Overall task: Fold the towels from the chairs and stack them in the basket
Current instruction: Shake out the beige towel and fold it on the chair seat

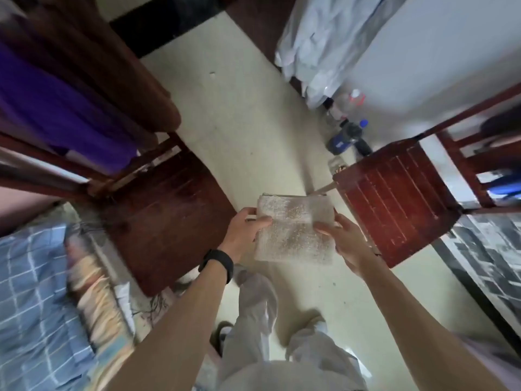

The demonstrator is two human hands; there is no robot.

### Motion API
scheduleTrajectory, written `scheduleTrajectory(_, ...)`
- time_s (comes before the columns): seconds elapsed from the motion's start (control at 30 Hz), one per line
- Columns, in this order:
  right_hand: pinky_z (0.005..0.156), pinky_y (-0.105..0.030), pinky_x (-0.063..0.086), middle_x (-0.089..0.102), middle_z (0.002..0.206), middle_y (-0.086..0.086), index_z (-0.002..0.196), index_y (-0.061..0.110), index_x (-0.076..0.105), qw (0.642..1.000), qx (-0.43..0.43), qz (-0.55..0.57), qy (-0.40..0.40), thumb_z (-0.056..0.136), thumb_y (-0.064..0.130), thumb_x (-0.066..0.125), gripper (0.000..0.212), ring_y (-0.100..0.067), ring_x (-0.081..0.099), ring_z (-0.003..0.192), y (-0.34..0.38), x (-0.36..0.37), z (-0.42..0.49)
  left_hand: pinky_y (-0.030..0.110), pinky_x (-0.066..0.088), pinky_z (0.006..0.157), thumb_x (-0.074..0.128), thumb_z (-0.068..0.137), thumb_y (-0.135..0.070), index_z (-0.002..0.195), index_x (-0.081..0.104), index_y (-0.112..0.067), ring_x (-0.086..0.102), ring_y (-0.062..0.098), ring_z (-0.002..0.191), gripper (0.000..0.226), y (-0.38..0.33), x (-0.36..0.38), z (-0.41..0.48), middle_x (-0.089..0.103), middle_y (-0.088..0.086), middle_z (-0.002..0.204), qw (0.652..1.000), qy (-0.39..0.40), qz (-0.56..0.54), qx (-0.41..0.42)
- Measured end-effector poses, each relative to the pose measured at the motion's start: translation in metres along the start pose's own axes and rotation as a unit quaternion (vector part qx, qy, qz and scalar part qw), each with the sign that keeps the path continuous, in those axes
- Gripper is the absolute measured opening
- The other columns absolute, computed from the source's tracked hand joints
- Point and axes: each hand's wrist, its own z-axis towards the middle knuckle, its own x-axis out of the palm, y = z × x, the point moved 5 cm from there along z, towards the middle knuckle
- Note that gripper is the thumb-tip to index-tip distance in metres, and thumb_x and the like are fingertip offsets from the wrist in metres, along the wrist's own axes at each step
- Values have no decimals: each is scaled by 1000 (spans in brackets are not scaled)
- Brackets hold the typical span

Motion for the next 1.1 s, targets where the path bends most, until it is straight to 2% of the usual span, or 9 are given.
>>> scheduleTrajectory(0.13,87,-50,59,75,107,2,111,27,70,991,-12,109,-73,72,35,85,43,-26,71,101,-12,-116,-79,44,57,85,74,87,-33,107,60,-25,71,25,94,26,-66,106,-54,71,8,107,988,100,102,57)
scheduleTrajectory(0.27,70,-36,58,75,106,-4,111,20,69,962,-43,224,-149,82,28,80,32,-22,73,96,-50,-229,-174,29,53,65,73,88,-36,116,60,-19,68,15,86,35,-111,235,-123,71,2,106,960,175,179,123)
scheduleTrajectory(0.4,79,-46,61,76,107,-6,115,16,68,918,-77,317,-226,85,28,78,34,-25,74,97,-118,-325,-272,46,57,89,76,79,-51,105,67,-27,71,19,95,37,-113,368,-198,74,-4,102,913,243,263,194)
scheduleTrajectory(0.5,78,-47,62,76,106,-7,112,12,68,875,-89,379,-288,83,28,80,34,-25,74,96,-180,-384,-338,39,54,93,74,80,-54,105,72,-22,70,16,99,41,-98,467,-256,75,-4,102,865,297,318,250)
scheduleTrajectory(0.63,50,-22,51,75,100,-6,109,13,68,826,-99,422,-360,83,31,80,34,-9,72,74,-261,-450,-413,30,49,78,71,83,-54,103,73,-19,70,21,93,40,-63,590,-331,75,3,99,804,365,372,284)
scheduleTrajectory(0.77,42,-14,40,72,90,-2,108,12,67,768,-95,459,-436,87,29,77,30,-2,64,58,-337,-500,-479,19,51,71,69,89,-43,105,72,-18,70,16,93,30,-18,703,-402,76,1,100,752,437,404,285)
scheduleTrajectory(0.87,53,-21,47,76,95,-5,107,14,68,720,-80,484,-490,84,32,79,31,-10,71,69,-393,-524,-519,27,54,85,69,90,-39,107,72,-15,71,17,98,29,26,777,-443,76,-1,103,706,494,431,268)
scheduleTrajectory(0.93,69,-34,54,78,99,-6,106,17,70,677,-60,508,-530,81,36,82,34,-24,75,86,-431,-529,-543,21,52,80,68,90,-40,110,70,-14,69,14,99,33,60,820,-468,75,-1,106,668,529,457,256)
scheduleTrajectory(1.1,86,-47,59,78,97,-4,108,16,70,553,-30,567,-610,83,31,80,31,-24,76,90,-515,-508,-602,34,50,91,72,84,-52,109,68,-19,65,17,104,42,161,902,-533,72,-1,108,543,603,536,234)
